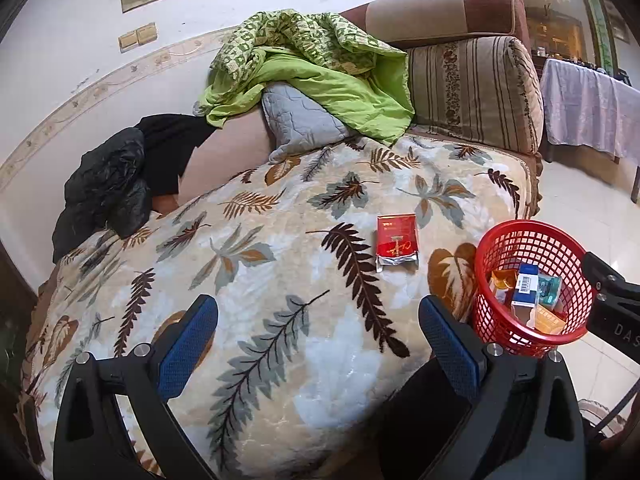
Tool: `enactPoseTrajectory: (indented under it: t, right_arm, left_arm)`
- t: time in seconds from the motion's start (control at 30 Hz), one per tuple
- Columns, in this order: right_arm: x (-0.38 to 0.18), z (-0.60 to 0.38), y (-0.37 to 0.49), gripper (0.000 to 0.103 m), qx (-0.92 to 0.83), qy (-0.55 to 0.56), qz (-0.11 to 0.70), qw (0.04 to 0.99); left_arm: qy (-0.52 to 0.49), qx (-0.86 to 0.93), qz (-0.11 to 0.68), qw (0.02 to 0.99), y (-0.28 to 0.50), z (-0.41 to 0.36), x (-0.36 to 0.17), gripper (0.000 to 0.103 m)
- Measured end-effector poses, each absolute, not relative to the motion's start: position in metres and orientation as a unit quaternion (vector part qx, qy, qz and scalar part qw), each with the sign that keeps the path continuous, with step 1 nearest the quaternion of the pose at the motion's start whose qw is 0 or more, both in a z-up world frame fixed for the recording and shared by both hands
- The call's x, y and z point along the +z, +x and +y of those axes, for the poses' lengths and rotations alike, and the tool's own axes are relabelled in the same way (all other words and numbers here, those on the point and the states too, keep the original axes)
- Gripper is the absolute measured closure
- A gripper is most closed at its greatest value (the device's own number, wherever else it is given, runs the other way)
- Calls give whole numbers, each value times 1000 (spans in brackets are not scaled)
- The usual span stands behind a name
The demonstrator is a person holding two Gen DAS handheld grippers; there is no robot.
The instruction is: Collect trash
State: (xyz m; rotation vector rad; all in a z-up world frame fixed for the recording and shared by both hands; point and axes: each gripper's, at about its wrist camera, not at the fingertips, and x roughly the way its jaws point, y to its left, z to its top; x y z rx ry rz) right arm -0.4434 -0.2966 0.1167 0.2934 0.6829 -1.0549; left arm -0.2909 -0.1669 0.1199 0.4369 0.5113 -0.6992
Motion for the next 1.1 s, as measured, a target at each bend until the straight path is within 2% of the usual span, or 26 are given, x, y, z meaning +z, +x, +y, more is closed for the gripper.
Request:
enactPoseTrajectory:
  t: [1.1]
  right_arm:
    - [114, -296, -447, 0, -491, 143, 321, 797]
  left_arm:
    - [214, -344, 247, 880, -299, -170, 117, 3]
